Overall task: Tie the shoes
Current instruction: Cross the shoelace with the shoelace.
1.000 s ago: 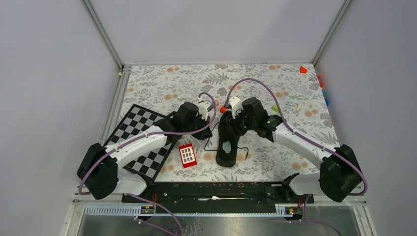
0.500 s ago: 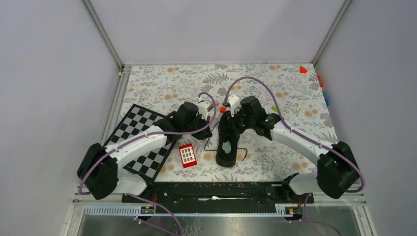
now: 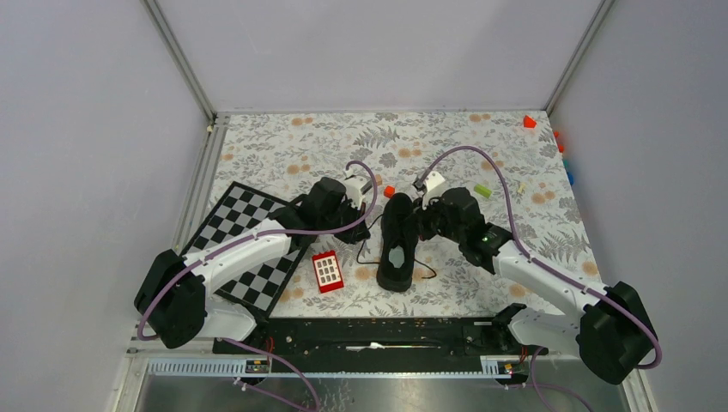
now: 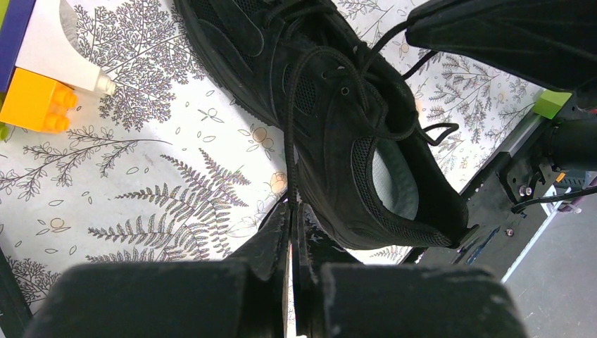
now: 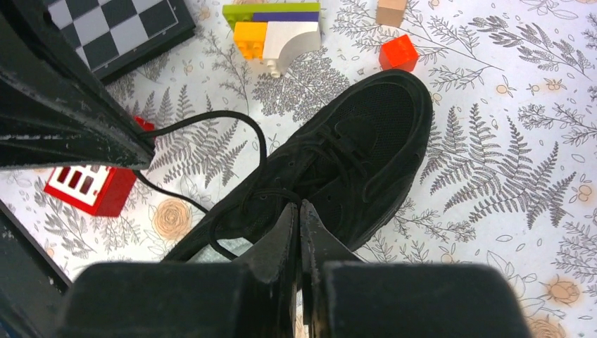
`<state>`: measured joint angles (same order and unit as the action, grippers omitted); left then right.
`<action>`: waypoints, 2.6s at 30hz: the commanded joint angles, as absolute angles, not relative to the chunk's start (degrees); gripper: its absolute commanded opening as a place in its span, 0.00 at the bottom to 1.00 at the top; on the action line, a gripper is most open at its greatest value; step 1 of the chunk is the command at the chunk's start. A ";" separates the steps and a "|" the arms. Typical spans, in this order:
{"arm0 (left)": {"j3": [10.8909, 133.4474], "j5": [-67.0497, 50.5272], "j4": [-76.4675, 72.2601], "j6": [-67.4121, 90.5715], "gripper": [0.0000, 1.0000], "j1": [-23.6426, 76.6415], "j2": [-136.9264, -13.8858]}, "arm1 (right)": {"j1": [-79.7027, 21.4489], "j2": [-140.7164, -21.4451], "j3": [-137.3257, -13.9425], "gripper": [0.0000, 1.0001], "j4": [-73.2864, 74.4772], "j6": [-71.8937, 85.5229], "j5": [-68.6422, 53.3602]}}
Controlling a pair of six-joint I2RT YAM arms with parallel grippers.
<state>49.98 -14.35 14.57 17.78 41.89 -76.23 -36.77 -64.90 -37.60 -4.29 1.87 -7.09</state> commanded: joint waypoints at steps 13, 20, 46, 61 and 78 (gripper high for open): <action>50.81 -21.34 13.03 16.46 0.00 41.81 -76.99 | -36.96 -65.24 -32.21 0.00 -30.57 28.87 11.27; 51.47 -24.78 12.65 16.93 0.00 43.47 -77.35 | -36.94 -66.89 -30.59 0.00 -31.98 33.25 12.41; 54.32 -15.45 11.92 20.06 0.00 44.03 -76.48 | -29.48 -58.66 -42.55 0.65 11.11 -7.41 -13.90; 53.09 -15.52 12.41 19.01 0.00 43.80 -75.68 | -31.00 -68.54 -52.65 0.66 25.28 -15.72 -14.78; 53.79 -15.44 13.36 18.72 0.00 43.51 -75.67 | -31.03 -73.24 -51.29 0.64 13.44 -13.37 -8.35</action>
